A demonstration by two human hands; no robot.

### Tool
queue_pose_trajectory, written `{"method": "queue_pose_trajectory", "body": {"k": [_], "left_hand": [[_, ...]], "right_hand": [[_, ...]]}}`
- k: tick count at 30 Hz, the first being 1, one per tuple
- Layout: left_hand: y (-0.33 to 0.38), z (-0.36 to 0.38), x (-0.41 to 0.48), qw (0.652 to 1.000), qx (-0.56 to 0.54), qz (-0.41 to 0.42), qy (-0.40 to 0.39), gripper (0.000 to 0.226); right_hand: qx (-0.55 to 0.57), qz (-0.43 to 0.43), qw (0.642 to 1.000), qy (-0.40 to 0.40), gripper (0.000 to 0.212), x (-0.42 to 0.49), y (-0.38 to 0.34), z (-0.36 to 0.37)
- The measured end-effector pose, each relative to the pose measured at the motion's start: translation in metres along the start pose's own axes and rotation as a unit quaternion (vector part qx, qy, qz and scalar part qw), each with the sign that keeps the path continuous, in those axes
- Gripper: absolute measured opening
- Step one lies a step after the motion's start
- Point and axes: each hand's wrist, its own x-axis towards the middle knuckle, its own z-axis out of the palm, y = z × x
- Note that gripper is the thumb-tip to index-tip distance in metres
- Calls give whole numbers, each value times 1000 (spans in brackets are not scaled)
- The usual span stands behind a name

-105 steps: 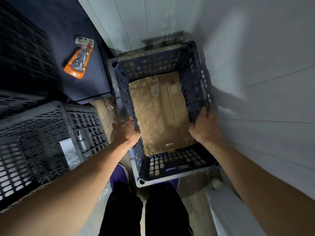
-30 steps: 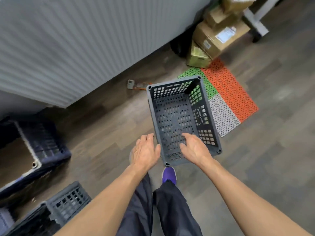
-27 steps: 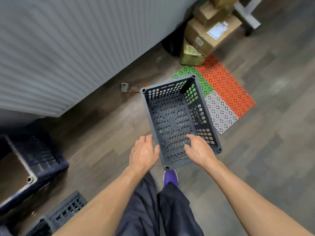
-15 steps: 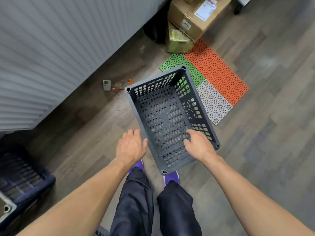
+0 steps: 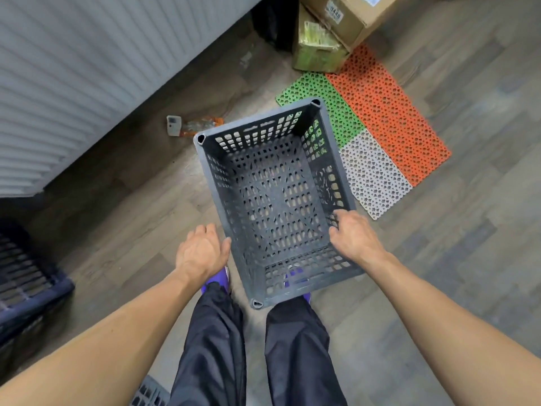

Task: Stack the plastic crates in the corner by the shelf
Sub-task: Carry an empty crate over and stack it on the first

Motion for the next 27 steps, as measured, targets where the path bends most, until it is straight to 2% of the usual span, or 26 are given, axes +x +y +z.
{"method": "queue_pose_trajectory", "body": {"k": [4, 11, 15, 20, 27], "left_hand": [[25, 22, 32, 997, -67, -31, 17, 51], [45, 45, 66, 962, -184, -143, 145, 41], [41, 47, 74, 972, -133, -121, 148, 36], [34, 46, 82, 974, -139, -121, 131, 30], [18, 36, 58, 965, -174, -141, 135, 25]], "right_hand": [[-31, -11, 999, 10, 55, 34, 21, -1], [-31, -5, 999, 38, 66, 78, 32, 11], [-6, 7, 999, 54, 73, 92, 24, 20], [27, 44, 995, 85, 49, 101, 16, 20], [19, 49, 993, 103, 49, 79, 8, 9]]}}
